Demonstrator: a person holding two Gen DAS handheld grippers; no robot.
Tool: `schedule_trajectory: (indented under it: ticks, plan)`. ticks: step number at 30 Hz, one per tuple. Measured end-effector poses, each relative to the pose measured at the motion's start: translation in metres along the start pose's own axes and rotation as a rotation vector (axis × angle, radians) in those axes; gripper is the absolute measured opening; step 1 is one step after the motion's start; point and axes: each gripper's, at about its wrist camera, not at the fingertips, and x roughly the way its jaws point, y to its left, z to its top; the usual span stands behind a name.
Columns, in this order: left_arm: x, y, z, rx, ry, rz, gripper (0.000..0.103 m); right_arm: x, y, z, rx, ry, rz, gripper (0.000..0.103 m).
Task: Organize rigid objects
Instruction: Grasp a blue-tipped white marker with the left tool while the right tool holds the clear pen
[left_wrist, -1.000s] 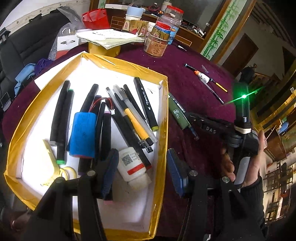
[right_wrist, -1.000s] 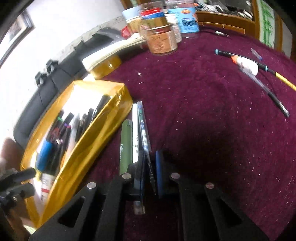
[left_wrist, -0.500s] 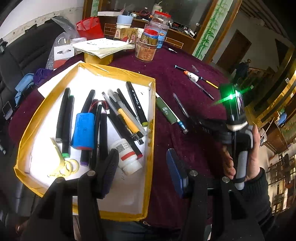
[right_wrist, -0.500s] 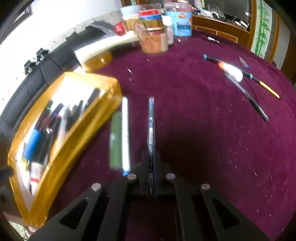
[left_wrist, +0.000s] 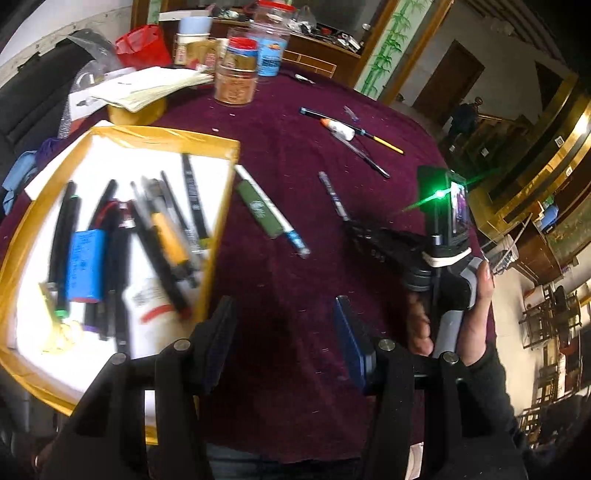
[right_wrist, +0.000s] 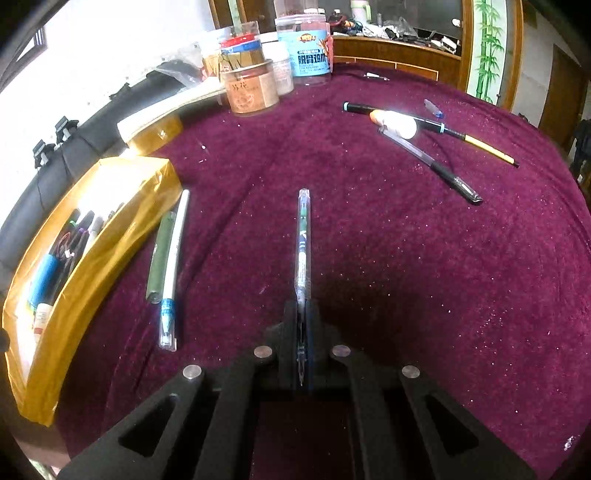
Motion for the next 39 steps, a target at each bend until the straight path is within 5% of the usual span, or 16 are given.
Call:
schedule_trajectory:
  ticks: [7,20,24,27,29,39]
  plan:
    - [0.028,-0.026,0.010,0.029,0.032,-0.008,0.052,0.000,-0.009,0.003,0.050,0.033,0.048,0.003]
    - [0.089,-0.009,0.060,-0.081,0.156,-0.008,0.048,-0.002,-0.043,0.004,0.186,0.078,0.157,0.003]
    - [0.127,-0.013,0.068,-0.095,0.225,0.012,0.036,-0.002,-0.041,0.004,0.181,0.070,0.146,0.003]
    - [0.138,-0.014,0.069,-0.098,0.207,0.068,0.015,-0.002,-0.041,0.004,0.181,0.068,0.144,0.003]
    - [0.139,-0.015,0.067,-0.079,0.197,0.091,0.007,-0.002,-0.043,0.005,0.185,0.066,0.149,0.003]
    - [0.091,-0.016,-0.022,0.084,0.207,0.023,0.007,-0.003,-0.036,0.003,0.141,0.067,0.128,0.003]
